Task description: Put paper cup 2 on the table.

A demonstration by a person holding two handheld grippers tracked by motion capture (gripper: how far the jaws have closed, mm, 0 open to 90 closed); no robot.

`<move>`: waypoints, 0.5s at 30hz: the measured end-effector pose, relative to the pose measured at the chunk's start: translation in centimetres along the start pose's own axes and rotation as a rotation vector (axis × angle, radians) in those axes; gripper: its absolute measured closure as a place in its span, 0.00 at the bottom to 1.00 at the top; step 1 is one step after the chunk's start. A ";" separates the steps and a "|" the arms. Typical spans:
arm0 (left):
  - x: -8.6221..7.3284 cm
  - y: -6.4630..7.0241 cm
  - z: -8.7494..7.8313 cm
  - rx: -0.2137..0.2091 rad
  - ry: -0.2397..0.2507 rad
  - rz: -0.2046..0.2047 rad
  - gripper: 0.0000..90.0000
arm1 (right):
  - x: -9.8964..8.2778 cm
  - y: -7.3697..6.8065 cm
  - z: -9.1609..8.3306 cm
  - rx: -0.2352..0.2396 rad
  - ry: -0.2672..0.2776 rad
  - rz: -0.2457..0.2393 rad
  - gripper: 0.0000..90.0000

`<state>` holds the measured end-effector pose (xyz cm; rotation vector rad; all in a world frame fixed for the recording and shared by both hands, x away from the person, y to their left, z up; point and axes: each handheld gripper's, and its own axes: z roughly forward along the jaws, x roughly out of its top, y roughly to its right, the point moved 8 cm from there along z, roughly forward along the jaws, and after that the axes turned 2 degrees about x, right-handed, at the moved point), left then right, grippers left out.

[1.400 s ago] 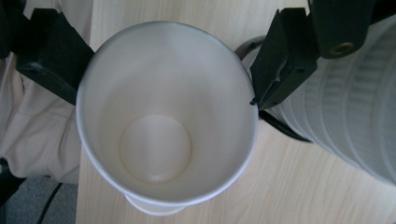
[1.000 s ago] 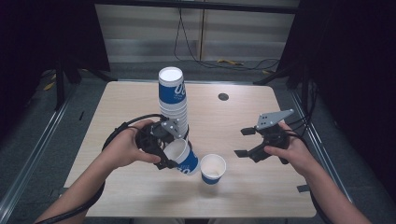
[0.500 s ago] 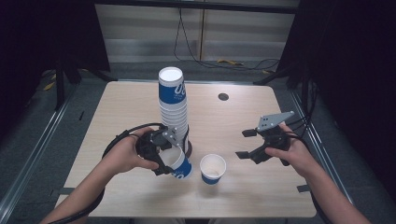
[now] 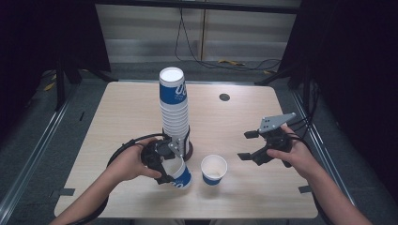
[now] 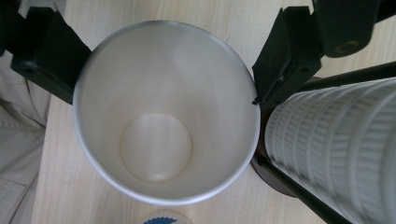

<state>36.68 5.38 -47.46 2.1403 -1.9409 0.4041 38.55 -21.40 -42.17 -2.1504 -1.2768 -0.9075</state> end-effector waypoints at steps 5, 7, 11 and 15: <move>-0.1 0.0 0.4 -0.007 -0.002 0.004 0.18 | -0.1 0.0 0.1 -0.003 -0.004 0.003 0.17; -0.1 0.1 0.4 -0.004 -0.002 -0.002 0.18 | 0.0 -0.1 0.2 -0.003 -0.004 0.001 0.17; -0.2 0.4 0.4 -0.012 -0.012 0.018 0.18 | 0.0 -0.2 0.2 0.002 -0.006 0.000 0.17; 0.0 0.7 0.4 0.012 -0.009 0.034 0.17 | 0.0 -0.2 0.3 0.003 -0.006 -0.001 0.17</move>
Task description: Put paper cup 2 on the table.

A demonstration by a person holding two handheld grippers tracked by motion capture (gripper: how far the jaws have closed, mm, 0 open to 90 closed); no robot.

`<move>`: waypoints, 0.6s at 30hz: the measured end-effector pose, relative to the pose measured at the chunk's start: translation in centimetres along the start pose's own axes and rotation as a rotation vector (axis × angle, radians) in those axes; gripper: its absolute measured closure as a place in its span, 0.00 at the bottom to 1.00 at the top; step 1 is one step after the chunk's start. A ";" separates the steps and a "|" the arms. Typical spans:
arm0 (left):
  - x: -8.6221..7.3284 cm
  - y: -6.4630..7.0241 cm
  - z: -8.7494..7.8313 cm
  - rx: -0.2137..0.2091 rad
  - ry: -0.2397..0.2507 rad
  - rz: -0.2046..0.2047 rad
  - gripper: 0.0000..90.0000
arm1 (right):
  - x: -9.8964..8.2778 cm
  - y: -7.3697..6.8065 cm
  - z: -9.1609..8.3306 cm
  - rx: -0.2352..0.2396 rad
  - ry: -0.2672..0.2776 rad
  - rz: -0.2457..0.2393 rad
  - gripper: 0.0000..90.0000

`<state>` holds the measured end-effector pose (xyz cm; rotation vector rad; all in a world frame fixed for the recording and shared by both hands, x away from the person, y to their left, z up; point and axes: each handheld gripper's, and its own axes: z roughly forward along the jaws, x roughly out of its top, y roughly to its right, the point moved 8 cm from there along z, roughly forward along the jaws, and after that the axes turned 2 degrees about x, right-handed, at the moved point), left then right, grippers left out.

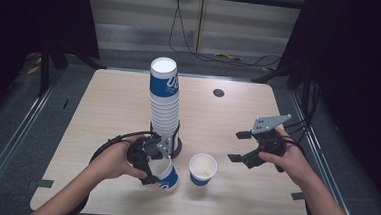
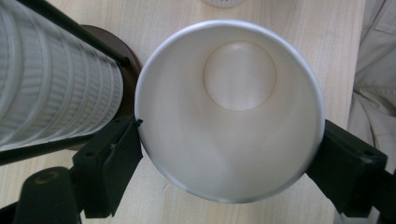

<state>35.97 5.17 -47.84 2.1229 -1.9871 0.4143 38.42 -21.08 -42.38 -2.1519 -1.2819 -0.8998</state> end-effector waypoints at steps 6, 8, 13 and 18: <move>0.7 0.3 0.3 -0.013 0.033 0.024 0.16 | -0.1 0.0 0.2 0.001 -0.008 -0.002 0.17; 0.8 0.4 0.3 -0.012 0.031 0.020 0.16 | -0.1 0.0 0.2 0.001 -0.008 -0.003 0.17; 1.6 0.8 0.6 -0.009 0.073 0.044 0.16 | -0.1 0.0 0.2 0.002 -0.006 -0.003 0.17; 1.7 0.9 0.7 -0.009 0.097 0.078 0.16 | -0.1 0.0 0.2 0.000 0.000 -0.005 0.17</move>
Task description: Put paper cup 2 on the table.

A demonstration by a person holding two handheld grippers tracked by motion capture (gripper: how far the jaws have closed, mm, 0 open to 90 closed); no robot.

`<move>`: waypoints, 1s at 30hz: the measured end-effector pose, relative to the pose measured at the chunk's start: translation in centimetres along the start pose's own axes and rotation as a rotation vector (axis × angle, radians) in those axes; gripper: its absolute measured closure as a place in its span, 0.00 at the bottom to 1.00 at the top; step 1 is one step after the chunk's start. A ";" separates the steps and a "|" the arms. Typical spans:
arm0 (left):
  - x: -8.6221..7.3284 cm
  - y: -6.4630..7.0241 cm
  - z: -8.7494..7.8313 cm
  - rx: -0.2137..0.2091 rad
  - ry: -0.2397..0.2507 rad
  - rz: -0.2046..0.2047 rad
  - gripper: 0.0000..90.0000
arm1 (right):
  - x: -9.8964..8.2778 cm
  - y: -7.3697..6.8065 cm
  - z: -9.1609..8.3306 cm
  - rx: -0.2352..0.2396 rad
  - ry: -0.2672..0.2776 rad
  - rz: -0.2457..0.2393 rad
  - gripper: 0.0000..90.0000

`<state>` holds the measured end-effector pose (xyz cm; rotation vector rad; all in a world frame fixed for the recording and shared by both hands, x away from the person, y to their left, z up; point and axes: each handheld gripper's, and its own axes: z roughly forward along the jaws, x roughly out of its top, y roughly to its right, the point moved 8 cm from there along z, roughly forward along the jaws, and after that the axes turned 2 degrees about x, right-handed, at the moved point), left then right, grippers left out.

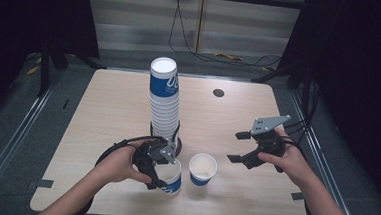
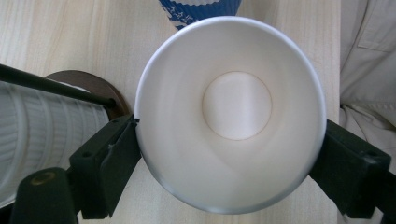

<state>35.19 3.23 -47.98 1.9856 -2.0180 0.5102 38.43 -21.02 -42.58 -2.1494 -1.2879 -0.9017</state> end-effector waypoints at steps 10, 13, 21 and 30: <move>-0.1 0.7 0.4 -0.014 0.100 -0.020 0.16 | -0.1 0.0 -0.1 -0.001 0.002 0.005 0.17; -0.2 0.8 0.6 -0.027 0.118 -0.036 0.16 | -0.2 -0.1 0.0 0.002 0.004 0.006 0.17; -1.5 1.7 2.9 -0.076 0.146 -0.100 0.19 | -0.7 -0.2 -0.3 0.003 0.007 0.016 0.17; -4.3 0.6 1.6 -0.035 0.155 -0.148 0.19 | -1.1 0.0 -0.2 -0.005 0.021 0.025 0.17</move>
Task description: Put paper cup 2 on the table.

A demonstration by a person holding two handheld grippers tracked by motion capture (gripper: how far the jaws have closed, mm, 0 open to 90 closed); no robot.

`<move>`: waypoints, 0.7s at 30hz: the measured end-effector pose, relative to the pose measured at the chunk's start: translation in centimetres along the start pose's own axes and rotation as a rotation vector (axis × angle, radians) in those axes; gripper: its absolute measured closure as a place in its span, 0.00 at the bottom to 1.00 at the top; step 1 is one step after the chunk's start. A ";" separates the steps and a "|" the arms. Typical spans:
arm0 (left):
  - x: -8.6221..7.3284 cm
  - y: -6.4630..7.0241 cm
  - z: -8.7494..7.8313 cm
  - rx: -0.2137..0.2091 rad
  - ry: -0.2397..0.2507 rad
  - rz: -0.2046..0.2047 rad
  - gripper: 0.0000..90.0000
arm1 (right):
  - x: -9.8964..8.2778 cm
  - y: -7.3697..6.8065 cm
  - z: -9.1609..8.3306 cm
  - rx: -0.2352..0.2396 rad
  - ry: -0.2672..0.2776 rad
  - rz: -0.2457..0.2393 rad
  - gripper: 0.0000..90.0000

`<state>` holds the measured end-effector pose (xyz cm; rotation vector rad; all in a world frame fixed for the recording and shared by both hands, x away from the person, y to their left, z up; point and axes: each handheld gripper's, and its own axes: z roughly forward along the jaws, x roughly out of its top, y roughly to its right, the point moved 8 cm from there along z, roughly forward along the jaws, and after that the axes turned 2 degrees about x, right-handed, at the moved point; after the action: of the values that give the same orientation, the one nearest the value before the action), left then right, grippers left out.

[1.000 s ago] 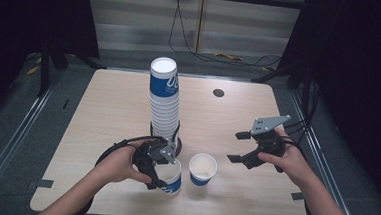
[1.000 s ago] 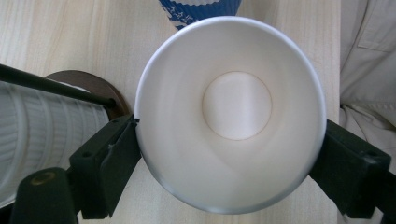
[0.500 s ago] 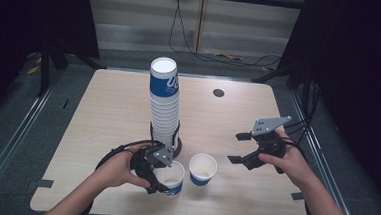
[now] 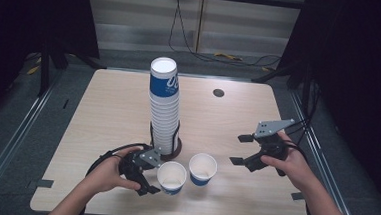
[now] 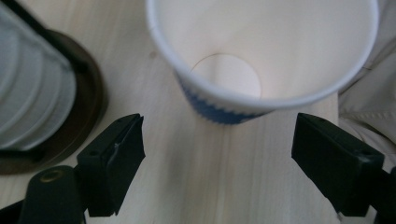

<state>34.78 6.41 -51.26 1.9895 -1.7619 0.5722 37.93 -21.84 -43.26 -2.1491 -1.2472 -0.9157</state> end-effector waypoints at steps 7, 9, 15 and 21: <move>-1.5 -1.2 -1.1 0.032 -0.002 -0.043 0.18 | -0.7 -0.2 0.1 -0.003 0.002 0.016 0.17; -1.8 -1.5 -1.4 0.039 -0.002 -0.042 0.18 | -1.0 -0.1 0.1 -0.014 -0.004 0.012 0.17; -2.9 -2.5 -2.1 0.072 0.007 -0.084 0.18 | -2.2 0.1 0.1 -0.020 -0.004 0.030 0.17; -3.8 -3.3 -2.6 0.096 0.034 -0.136 0.18 | -3.2 0.3 0.1 -0.038 0.007 0.040 0.17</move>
<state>37.56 11.34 -51.31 2.1322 -1.5926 0.6526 37.08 -23.61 -45.75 -2.1903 -1.1878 -0.9357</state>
